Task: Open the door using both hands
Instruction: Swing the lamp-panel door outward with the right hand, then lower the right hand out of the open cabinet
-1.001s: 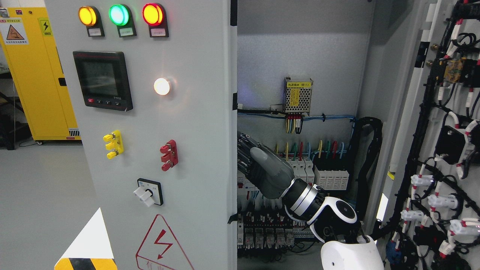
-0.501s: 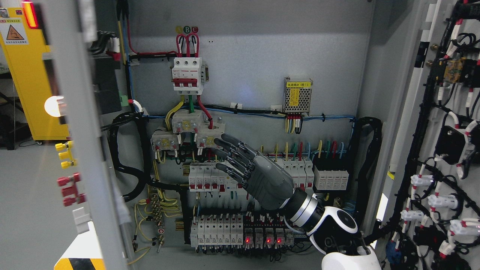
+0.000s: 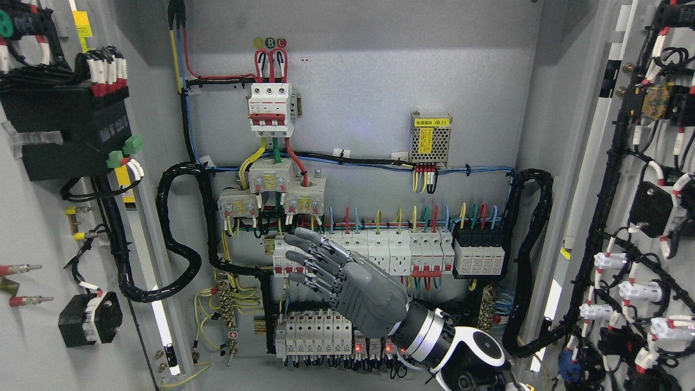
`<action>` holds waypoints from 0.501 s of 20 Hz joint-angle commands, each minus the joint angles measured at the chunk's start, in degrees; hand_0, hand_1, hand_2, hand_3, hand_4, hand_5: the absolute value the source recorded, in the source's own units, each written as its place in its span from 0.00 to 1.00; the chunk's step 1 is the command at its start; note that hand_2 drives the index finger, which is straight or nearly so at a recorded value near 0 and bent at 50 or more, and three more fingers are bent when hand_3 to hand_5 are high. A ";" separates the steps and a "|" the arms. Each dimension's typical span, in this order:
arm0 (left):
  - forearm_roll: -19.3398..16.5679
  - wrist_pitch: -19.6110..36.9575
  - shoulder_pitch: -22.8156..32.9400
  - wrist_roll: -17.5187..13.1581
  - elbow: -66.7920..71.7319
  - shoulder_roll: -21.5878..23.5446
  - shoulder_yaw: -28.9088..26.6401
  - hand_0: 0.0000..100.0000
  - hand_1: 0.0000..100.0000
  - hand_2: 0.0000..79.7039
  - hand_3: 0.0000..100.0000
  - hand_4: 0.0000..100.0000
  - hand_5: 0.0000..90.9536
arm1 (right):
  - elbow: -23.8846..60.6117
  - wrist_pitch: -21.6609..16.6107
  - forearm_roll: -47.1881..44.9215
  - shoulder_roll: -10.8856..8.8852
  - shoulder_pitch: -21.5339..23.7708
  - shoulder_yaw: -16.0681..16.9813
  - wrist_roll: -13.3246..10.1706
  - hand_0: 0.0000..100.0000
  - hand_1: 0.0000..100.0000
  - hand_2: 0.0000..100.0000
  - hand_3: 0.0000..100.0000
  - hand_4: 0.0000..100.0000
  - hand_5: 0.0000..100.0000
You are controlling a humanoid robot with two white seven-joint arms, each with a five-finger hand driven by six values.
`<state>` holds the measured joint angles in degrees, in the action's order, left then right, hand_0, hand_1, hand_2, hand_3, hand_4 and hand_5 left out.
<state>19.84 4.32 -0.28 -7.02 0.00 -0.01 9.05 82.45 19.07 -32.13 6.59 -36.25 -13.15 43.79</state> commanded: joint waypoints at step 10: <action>0.03 -0.36 -1.65 -0.01 -1.14 -2.01 -0.09 0.12 0.56 0.00 0.00 0.00 0.00 | 6.76 -0.35 4.80 0.09 6.37 -17.51 -0.37 0.00 0.50 0.04 0.00 0.00 0.00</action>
<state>19.88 4.06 -0.05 -7.02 0.00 -0.23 9.00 85.58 18.81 -29.91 6.62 -32.03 -21.04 43.51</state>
